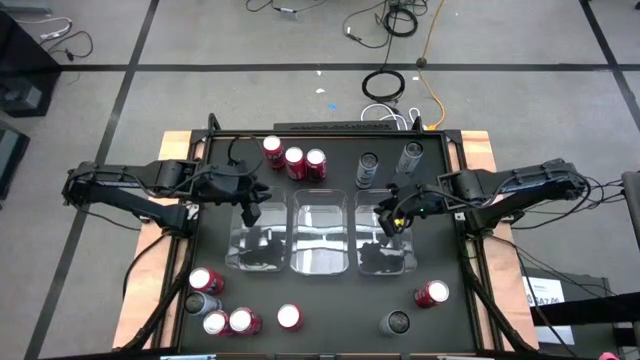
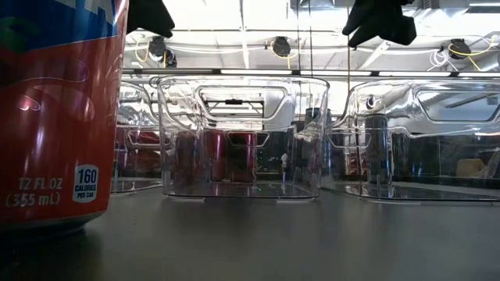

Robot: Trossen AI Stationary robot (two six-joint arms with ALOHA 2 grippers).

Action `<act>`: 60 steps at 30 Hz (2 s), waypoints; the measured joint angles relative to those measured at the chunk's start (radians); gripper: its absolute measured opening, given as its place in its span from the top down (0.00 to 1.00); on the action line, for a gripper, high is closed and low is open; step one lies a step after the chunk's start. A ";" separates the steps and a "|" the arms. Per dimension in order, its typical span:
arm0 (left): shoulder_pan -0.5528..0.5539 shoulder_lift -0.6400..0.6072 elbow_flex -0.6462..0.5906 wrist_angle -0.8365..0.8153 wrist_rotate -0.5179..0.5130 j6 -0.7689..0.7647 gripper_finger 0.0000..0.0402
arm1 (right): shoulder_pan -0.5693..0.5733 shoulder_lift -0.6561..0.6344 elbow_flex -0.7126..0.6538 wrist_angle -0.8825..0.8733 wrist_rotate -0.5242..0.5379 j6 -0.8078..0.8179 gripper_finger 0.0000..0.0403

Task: Sort soda cans
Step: Put the top left red soda can into the left transparent bin

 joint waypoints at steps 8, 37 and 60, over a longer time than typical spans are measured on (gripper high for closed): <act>0.000 0.000 0.000 0.000 -0.003 -0.007 0.70 | 0.002 0.000 0.000 0.000 0.000 0.015 0.73; 0.001 0.000 0.000 0.177 -0.122 -0.371 0.00 | 0.003 0.000 0.000 -0.327 -0.005 -0.126 0.73; 0.075 0.020 0.000 0.171 -0.116 -0.340 0.00 | 0.003 0.000 0.000 -0.317 0.098 -0.020 0.73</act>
